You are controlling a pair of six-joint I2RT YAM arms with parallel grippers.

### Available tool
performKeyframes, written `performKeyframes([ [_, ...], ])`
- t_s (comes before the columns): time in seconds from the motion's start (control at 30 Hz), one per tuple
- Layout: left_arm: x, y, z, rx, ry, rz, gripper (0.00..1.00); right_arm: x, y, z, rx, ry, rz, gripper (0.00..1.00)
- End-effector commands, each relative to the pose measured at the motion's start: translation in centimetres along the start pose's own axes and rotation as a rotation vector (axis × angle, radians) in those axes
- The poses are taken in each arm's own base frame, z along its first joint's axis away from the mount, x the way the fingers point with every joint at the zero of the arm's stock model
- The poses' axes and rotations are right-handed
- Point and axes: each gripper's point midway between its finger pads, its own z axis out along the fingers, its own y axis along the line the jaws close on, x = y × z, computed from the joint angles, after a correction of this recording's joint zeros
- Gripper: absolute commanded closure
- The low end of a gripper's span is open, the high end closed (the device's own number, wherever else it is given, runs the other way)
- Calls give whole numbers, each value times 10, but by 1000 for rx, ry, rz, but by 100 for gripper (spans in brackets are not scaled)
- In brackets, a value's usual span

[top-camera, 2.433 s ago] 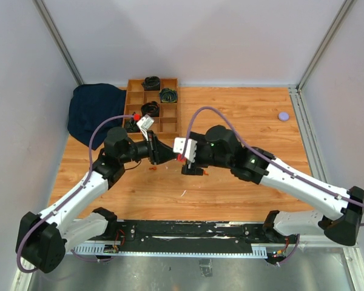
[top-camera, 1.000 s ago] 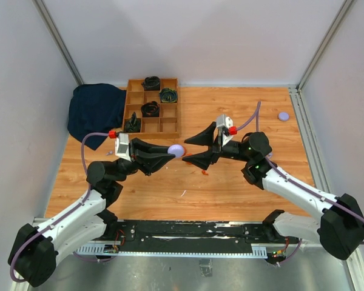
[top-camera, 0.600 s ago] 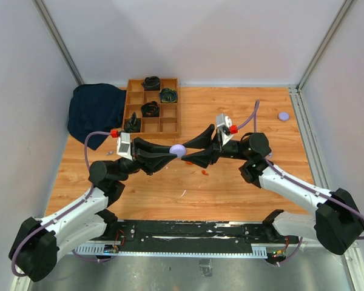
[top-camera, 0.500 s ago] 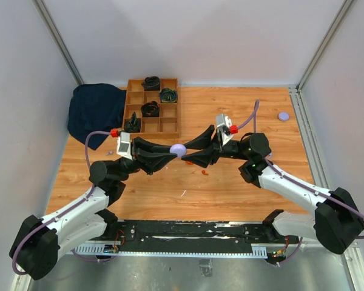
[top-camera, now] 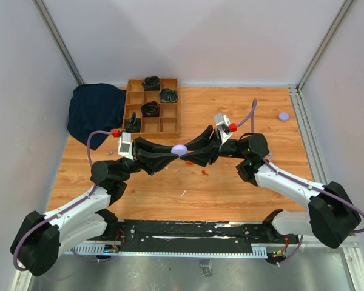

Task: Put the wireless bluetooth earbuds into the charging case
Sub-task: Pick up the charging case at the center of the board.

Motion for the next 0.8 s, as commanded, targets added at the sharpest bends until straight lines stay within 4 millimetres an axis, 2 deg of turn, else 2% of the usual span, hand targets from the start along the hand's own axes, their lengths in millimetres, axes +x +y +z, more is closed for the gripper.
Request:
performKeyframes([
  [0.0, -8, -9, 3, 39, -27, 51, 100, -21, 6, 3, -48, -47, -50, 63],
  [0.27, -5, -11, 4, 49, -12, 76, 99, -20, 9, 3, -66, -44, -46, 72],
  [0.37, -5, -11, 4, 47, -8, 88, 95, -19, 10, 3, -73, -40, -47, 77],
  [0.53, -6, -10, 2, 26, 0, 108, 75, -19, 13, 1, -81, -35, -60, 86],
  [0.77, -9, -5, -3, -30, 6, 117, 44, -17, 16, -1, -87, -23, -77, 89],
])
